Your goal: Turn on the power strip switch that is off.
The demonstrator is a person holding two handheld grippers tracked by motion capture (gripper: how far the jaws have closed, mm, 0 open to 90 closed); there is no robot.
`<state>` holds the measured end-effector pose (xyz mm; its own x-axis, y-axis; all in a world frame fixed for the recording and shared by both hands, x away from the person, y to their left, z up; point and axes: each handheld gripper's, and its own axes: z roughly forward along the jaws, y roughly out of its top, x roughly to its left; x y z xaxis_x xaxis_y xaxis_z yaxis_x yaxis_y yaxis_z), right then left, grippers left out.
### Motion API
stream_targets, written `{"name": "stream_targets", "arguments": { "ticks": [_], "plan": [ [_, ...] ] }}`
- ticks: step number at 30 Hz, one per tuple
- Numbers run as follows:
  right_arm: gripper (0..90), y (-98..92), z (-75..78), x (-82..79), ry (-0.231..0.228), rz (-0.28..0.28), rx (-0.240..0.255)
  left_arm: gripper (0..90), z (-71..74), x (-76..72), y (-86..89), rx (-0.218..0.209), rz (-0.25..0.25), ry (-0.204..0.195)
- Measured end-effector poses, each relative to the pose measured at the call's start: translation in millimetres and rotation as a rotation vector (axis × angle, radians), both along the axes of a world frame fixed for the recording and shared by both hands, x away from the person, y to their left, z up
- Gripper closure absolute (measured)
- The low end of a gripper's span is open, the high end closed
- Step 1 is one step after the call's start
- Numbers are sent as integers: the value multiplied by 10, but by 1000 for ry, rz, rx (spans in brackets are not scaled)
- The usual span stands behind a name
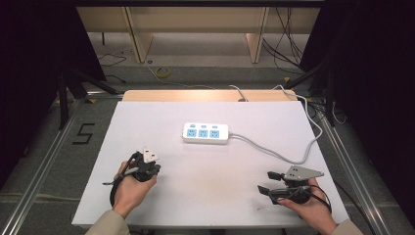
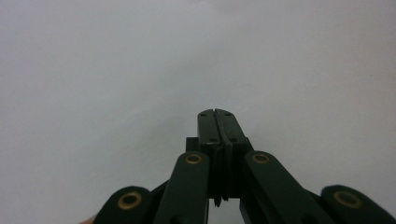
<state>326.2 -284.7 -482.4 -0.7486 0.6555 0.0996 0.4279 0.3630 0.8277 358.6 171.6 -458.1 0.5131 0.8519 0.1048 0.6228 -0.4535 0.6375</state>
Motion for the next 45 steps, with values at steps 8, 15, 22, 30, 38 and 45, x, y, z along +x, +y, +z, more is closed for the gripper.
{"name": "stream_targets", "arguments": {
  "ticks": [8,15,22,30,38,45],
  "plan": [
    [333,0,-1,0,0,0,-3,897,38,82,-14,0,7,5],
    [333,-3,-2,2,-3,2,-3,897,63,146,-22,-4,15,5],
    [333,0,-2,2,0,2,-3,897,85,206,-33,-4,15,15],
    [333,2,-5,4,0,4,1,897,111,257,-67,7,10,16],
    [332,-1,-6,4,-1,4,2,898,137,300,-80,14,9,14],
    [332,2,-7,6,-1,4,1,898,148,353,-63,11,17,18]
  ]
}}
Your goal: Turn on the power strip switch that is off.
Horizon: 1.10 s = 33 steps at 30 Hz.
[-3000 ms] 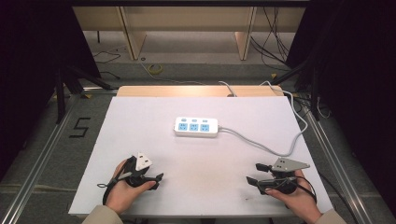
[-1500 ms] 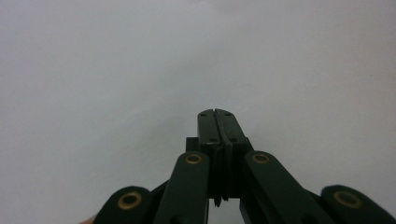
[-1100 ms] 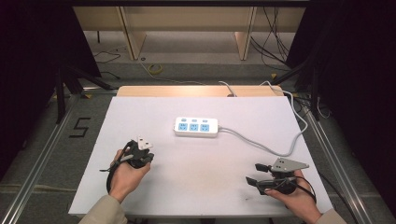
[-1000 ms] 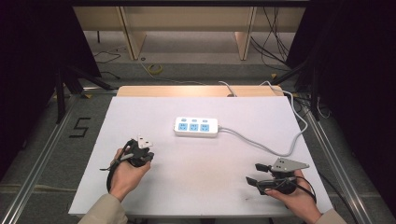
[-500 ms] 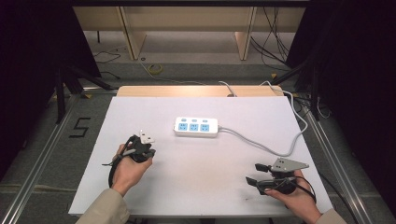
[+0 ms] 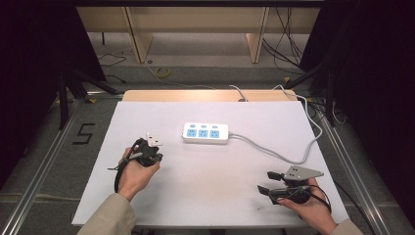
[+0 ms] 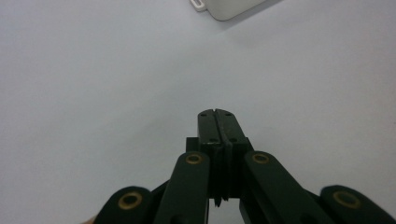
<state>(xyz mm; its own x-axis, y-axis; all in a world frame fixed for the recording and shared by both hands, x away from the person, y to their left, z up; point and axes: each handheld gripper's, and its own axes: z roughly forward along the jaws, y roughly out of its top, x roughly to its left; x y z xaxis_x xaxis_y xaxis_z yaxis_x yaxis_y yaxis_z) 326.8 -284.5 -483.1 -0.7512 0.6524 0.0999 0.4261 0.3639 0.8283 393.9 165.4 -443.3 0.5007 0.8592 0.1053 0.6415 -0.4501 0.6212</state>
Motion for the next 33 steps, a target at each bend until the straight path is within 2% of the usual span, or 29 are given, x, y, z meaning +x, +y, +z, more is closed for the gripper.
{"name": "stream_targets", "arguments": {
  "ticks": [22,33],
  "plan": [
    [332,0,-1,3,3,4,-2,898,29,155,-46,8,-4,6],
    [332,1,-4,7,5,5,-2,899,44,246,-98,32,-24,4]
  ]
}}
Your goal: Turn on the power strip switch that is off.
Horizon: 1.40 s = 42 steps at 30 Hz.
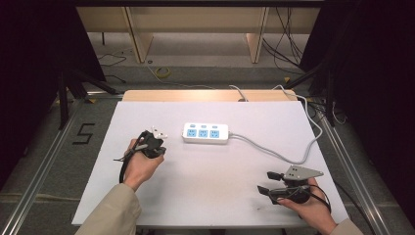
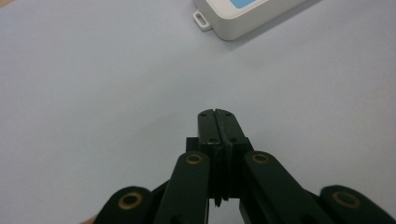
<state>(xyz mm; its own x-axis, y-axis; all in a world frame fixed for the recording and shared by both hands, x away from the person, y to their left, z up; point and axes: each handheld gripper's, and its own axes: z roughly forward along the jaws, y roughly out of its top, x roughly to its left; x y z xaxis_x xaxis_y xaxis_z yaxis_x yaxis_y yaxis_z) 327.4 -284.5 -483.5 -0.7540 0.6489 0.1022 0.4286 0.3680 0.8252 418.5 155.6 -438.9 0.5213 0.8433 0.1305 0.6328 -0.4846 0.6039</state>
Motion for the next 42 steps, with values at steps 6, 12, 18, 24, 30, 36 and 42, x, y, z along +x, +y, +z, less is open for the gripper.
{"name": "stream_targets", "arguments": {
  "ticks": [6,12,18,24,30,36,42],
  "plan": [
    [332,-3,1,0,-1,-2,3,899,20,50,-30,-1,1,-1],
    [332,0,2,-1,0,-2,4,899,28,99,-40,3,2,1],
    [332,-1,1,1,-1,-1,3,899,29,146,-37,3,2,7],
    [332,0,0,0,0,0,1,899,33,180,-45,5,5,9],
    [332,-2,1,-1,0,-1,3,899,48,235,-65,5,6,8],
    [332,-3,0,-2,0,1,1,898,62,277,-80,7,8,9],
    [332,-4,0,-1,-1,1,1,899,76,322,-83,10,7,13]
  ]
}}
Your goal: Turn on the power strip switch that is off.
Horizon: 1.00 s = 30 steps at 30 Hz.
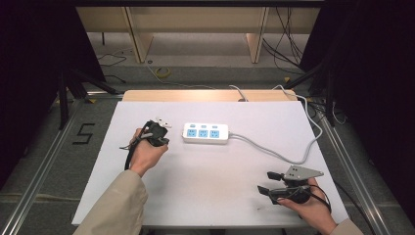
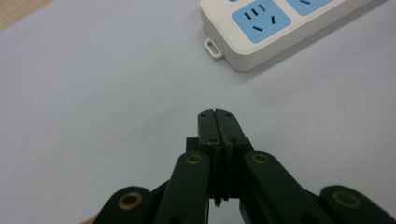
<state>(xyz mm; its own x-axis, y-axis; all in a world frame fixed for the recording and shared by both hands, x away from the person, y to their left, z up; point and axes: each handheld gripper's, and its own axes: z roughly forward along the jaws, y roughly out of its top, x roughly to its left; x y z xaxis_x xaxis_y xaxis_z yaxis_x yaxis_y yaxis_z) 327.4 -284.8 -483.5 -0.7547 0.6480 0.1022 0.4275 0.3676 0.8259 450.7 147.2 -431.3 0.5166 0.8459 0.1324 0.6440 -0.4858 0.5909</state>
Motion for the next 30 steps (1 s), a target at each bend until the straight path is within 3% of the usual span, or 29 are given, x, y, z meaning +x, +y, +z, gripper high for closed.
{"name": "stream_targets", "arguments": {
  "ticks": [30],
  "plan": [
    [333,0,-5,2,0,4,0,898,17,202,-73,8,-10,17]
  ]
}}
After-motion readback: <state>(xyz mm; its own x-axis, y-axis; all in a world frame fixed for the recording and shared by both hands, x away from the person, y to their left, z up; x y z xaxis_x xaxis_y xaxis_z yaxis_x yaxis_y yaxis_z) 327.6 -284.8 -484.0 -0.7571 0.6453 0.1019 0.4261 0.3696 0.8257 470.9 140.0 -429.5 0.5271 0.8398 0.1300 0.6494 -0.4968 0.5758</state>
